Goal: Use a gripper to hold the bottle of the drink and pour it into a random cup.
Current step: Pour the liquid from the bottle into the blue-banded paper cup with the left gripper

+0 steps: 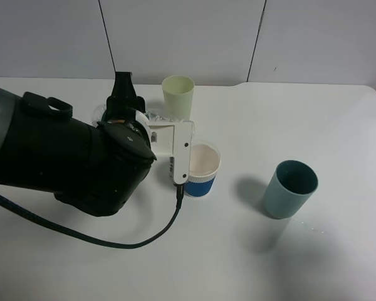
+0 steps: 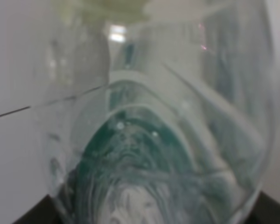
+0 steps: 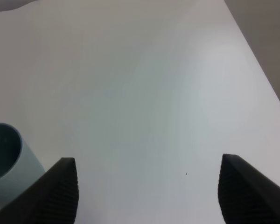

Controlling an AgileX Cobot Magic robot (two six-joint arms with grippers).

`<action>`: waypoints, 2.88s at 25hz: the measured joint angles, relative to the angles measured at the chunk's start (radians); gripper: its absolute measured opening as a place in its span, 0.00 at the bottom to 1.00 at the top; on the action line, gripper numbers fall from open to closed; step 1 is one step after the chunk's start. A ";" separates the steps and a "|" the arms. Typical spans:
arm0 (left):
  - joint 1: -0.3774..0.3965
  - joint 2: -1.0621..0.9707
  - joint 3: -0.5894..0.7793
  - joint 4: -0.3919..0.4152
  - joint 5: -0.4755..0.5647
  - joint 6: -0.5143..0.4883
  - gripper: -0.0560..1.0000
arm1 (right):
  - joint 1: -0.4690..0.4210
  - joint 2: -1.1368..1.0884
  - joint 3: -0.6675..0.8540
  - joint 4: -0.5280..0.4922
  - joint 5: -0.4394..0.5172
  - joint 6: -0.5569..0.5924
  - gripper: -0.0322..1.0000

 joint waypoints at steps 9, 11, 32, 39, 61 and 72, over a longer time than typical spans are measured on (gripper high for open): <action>0.000 0.004 0.000 -0.002 -0.023 0.052 0.53 | 0.000 0.000 0.000 0.000 0.000 0.000 0.65; 0.000 0.004 0.000 -0.002 -0.033 0.064 0.53 | 0.000 0.000 0.000 0.000 0.000 0.000 0.65; 0.000 0.004 -0.007 0.047 -0.059 0.083 0.53 | 0.000 0.000 0.000 0.000 0.000 0.000 0.65; 0.000 0.004 -0.007 0.092 -0.059 0.083 0.53 | 0.000 0.000 0.000 0.000 0.000 0.000 0.65; 0.000 0.004 -0.007 0.114 -0.059 0.083 0.53 | 0.000 0.000 0.000 0.000 0.000 0.000 0.65; 0.000 0.004 -0.007 0.114 -0.059 0.083 0.53 | 0.000 0.000 0.000 0.000 0.000 0.000 0.65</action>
